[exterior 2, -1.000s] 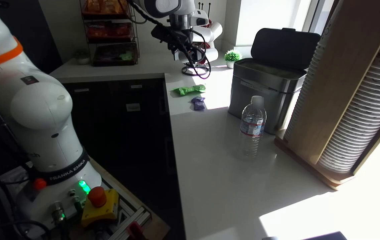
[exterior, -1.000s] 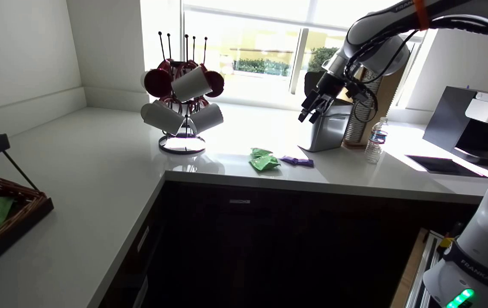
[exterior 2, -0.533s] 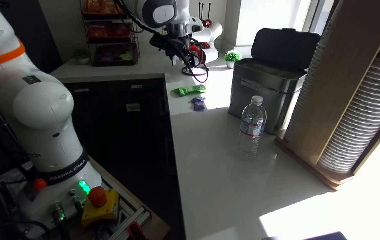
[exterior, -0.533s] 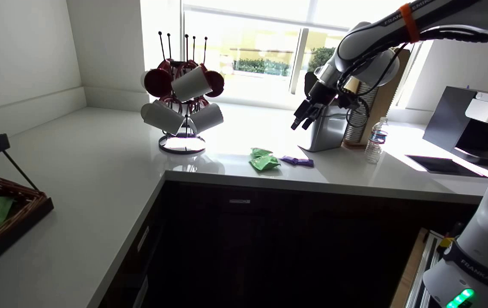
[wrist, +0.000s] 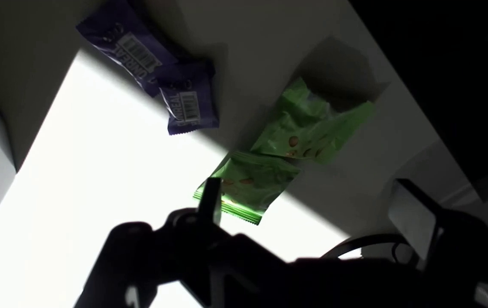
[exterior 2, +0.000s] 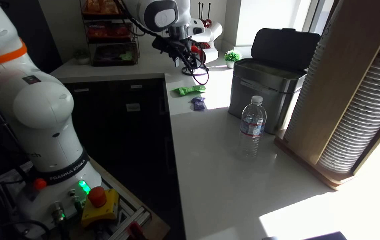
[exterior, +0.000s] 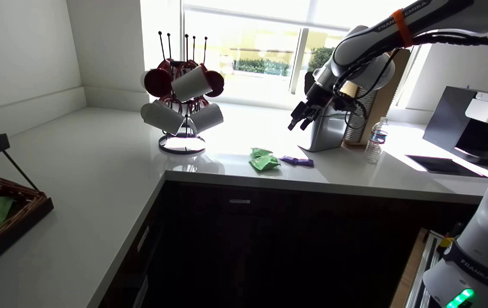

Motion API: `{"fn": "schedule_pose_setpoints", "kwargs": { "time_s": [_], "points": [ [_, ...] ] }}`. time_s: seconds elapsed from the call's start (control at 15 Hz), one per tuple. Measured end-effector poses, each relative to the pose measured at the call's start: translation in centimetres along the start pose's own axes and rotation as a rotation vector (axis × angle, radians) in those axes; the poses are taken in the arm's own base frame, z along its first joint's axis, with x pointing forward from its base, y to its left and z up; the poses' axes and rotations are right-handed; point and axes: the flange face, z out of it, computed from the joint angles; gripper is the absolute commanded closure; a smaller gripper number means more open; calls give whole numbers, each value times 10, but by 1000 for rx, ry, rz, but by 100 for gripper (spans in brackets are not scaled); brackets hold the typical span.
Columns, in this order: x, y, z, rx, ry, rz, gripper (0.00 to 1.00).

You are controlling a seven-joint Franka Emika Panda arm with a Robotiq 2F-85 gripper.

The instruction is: Move one purple sachet to the left, one green sachet to the right and then one green sachet to the left

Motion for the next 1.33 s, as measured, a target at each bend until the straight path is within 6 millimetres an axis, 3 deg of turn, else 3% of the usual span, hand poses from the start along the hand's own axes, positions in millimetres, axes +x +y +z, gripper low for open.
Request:
{"fn": "schedule_pose_setpoints", "kwargs": {
  "time_s": [0.6,1.33],
  "points": [
    [0,8,7,-23,-14,64,0],
    [-1,49,66,-30,-64,139,0]
  ]
}}
